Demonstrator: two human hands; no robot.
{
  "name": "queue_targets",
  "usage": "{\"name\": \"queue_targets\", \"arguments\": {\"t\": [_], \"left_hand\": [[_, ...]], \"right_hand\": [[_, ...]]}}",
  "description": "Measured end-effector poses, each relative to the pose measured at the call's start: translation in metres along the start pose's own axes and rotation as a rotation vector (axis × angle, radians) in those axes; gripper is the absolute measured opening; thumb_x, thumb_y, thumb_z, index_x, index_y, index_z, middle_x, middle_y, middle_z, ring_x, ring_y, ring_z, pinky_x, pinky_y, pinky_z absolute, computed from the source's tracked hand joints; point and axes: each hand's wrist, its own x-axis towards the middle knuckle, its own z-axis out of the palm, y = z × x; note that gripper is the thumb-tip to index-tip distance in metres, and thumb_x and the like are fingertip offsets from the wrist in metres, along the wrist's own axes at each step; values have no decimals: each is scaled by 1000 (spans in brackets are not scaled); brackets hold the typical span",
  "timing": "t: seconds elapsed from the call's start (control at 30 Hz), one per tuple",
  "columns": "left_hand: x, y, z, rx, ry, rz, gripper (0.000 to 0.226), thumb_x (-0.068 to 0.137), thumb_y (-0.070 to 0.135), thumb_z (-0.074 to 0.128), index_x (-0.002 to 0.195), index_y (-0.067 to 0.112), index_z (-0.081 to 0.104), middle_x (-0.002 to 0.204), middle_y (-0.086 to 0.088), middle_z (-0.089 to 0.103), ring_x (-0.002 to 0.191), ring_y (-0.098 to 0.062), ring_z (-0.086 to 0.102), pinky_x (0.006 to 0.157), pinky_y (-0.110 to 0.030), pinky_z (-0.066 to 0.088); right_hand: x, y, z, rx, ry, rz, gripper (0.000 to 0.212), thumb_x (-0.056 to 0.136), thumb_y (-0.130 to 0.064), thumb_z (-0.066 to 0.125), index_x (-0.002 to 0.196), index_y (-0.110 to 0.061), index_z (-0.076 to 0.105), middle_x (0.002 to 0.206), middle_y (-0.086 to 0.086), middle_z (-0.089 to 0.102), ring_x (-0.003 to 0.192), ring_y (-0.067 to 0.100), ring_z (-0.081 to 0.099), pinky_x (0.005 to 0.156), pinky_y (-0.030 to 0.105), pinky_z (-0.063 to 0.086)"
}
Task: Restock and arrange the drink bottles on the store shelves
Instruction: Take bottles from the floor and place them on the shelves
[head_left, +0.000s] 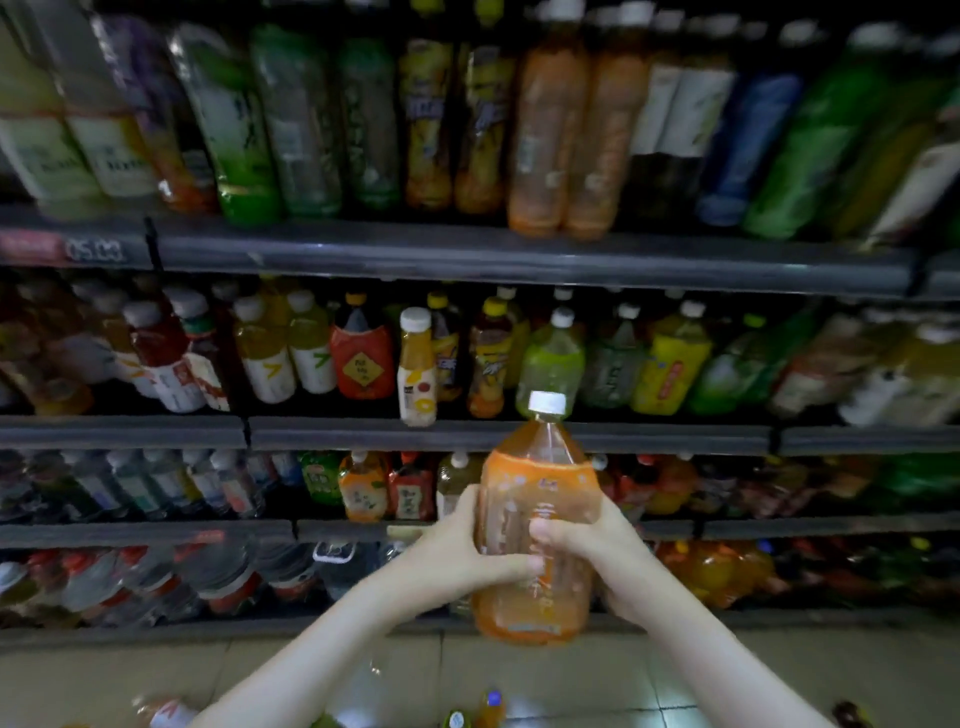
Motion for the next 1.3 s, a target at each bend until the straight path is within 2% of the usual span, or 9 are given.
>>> {"name": "queue_targets", "arguments": {"t": [0.2, 0.37, 0.53, 0.63, 0.73, 0.83, 0.97, 1.13, 1.3], "left_hand": [[10, 43, 51, 94, 48, 52, 72, 63, 53, 81, 122, 39, 44, 112, 16, 64, 99, 2, 63, 82, -20, 54], [29, 71, 115, 125, 32, 43, 77, 53, 59, 82, 118, 36, 48, 110, 12, 65, 98, -5, 65, 86, -29, 56], [48, 84, 188, 221, -17, 32, 80, 52, 66, 79, 117, 37, 44, 113, 19, 61, 99, -2, 62, 86, -29, 55], [56, 84, 228, 364, -65, 42, 77, 59, 65, 77, 118, 38, 36, 114, 22, 55, 100, 0, 57, 84, -22, 53], [63, 73, 259, 434, -119, 12, 72, 61, 63, 76, 116, 37, 38, 109, 22, 58, 96, 2, 58, 80, -20, 50], [72, 53, 277, 498, -169, -15, 67, 63, 56, 77, 112, 34, 37, 101, 20, 58, 90, 0, 59, 72, -17, 47], [85, 7, 282, 395, -185, -65, 75, 63, 43, 80, 122, 40, 34, 117, 16, 55, 105, 0, 55, 87, -22, 48], [113, -77, 272, 428, -194, -192, 87, 77, 52, 68, 147, 32, 20, 147, 7, 35, 134, -11, 37, 105, -22, 32], [148, -212, 270, 562, -111, -355, 64, 92, 36, 55, 147, 28, 24, 147, 3, 36, 129, -15, 42, 98, -24, 38]], "right_hand": [[-41, -11, -51, -11, 21, -9, 69, 62, -46, 79, 123, -25, 58, 116, -3, 69, 110, 16, 64, 101, 41, 46], [-82, -10, -114, 38, 51, 13, 64, 71, -46, 79, 126, -30, 52, 114, -7, 69, 107, 12, 65, 96, 33, 49], [-116, -23, -197, -76, 254, -50, 58, 72, -64, 63, 122, -35, 55, 124, -2, 60, 112, 14, 60, 99, 38, 47], [-128, -28, -238, -290, 275, 1, 51, 78, -61, 59, 113, -25, 62, 107, -10, 63, 102, 9, 61, 86, 24, 48], [-131, -16, -263, -457, 261, 118, 30, 87, -48, 64, 96, -21, 53, 80, -12, 48, 78, 2, 55, 72, 25, 46], [-126, 9, -277, -536, 268, 171, 37, 85, -46, 65, 77, -19, 41, 69, -4, 41, 55, 8, 40, 55, 27, 32], [-112, 49, -269, -656, 270, 195, 34, 83, -37, 66, 72, -17, 41, 65, -6, 47, 57, 7, 42, 53, 24, 31], [-73, 142, -237, -813, 134, 348, 29, 80, -35, 65, 76, -26, 38, 74, -6, 59, 77, 20, 60, 54, 29, 33], [-18, 277, -230, -791, 146, 563, 22, 83, -28, 65, 89, -19, 45, 90, 5, 65, 88, 27, 62, 60, 28, 31]]}}
